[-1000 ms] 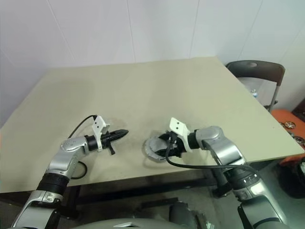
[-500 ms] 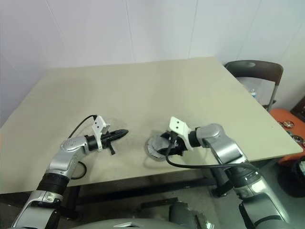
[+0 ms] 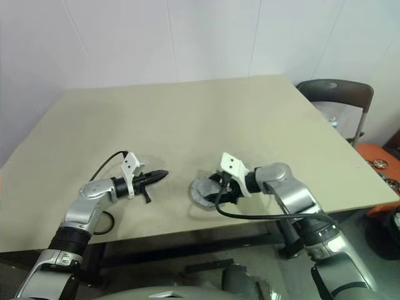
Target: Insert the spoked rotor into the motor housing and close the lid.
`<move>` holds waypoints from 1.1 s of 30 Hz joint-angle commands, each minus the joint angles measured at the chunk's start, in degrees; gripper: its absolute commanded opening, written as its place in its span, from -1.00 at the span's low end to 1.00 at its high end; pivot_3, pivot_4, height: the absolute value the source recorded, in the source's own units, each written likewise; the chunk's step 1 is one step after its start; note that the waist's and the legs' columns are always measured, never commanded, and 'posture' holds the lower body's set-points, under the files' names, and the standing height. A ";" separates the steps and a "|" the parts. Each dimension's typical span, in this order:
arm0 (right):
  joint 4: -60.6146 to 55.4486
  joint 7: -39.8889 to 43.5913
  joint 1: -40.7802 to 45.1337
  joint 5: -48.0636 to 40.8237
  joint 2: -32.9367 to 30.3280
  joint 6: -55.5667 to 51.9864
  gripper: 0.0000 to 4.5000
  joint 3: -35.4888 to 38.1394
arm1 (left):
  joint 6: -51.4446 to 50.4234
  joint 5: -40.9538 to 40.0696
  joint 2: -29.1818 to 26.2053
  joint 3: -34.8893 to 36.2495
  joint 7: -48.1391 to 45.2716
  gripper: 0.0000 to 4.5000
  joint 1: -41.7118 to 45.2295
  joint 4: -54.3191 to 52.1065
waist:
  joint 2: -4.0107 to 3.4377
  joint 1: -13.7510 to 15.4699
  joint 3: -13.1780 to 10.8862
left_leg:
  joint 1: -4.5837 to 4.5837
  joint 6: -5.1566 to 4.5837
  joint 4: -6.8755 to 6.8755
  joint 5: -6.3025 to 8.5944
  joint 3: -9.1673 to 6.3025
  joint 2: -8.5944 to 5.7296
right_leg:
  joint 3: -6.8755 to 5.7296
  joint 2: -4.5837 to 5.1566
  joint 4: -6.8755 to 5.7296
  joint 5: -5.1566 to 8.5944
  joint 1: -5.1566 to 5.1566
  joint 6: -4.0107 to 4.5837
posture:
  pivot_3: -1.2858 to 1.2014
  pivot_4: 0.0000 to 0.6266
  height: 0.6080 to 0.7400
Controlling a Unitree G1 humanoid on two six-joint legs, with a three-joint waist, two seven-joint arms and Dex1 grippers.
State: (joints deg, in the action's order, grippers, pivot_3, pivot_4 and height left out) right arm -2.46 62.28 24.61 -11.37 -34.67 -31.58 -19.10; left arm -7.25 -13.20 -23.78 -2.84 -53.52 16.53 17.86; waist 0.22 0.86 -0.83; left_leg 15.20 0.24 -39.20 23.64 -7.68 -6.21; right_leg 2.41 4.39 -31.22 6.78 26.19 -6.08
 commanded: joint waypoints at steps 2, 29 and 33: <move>0.64 -1.03 0.34 1.32 -0.97 0.89 0.35 0.89 | 0.79 -0.18 -0.25 0.25 -0.09 -1.00 0.60 -1.46 | 0.01 -0.05 0.00 | 0.00 0.00 0.00 0.00 0.00 0.00 | 0.00 0.00 0.01 0.00 -0.01 0.00 | 0.03 -1.00 1.00; 0.55 -4.66 -2.01 -0.40 0.86 -2.69 0.35 1.30 | 1.38 0.27 -0.79 0.50 0.37 -1.00 1.01 -0.51 | -0.04 -0.07 -0.05 | -0.83 -0.18 0.05 0.11 -0.03 0.04 | 0.00 -0.05 0.04 0.07 -1.17 -0.08 | 0.03 -1.00 1.00; 0.92 -6.02 -2.03 0.51 1.77 -2.17 0.35 1.17 | 1.58 0.34 -0.81 0.56 0.48 -1.00 1.15 -0.38 | -0.04 -0.08 -0.05 | -0.83 -0.33 0.05 0.19 -0.03 0.04 | 0.00 -0.05 0.03 0.07 -1.17 -0.09 | 0.03 -1.00 1.00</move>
State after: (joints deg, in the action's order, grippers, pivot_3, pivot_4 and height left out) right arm -2.02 58.06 22.60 -12.50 -32.78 -33.54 -17.81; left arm -6.92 -13.02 -24.22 -2.83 -53.29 16.51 17.93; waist 0.19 0.77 -0.88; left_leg 14.37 -0.09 -39.15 23.83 -7.71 -6.18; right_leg 2.41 4.34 -31.19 6.85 25.02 -6.16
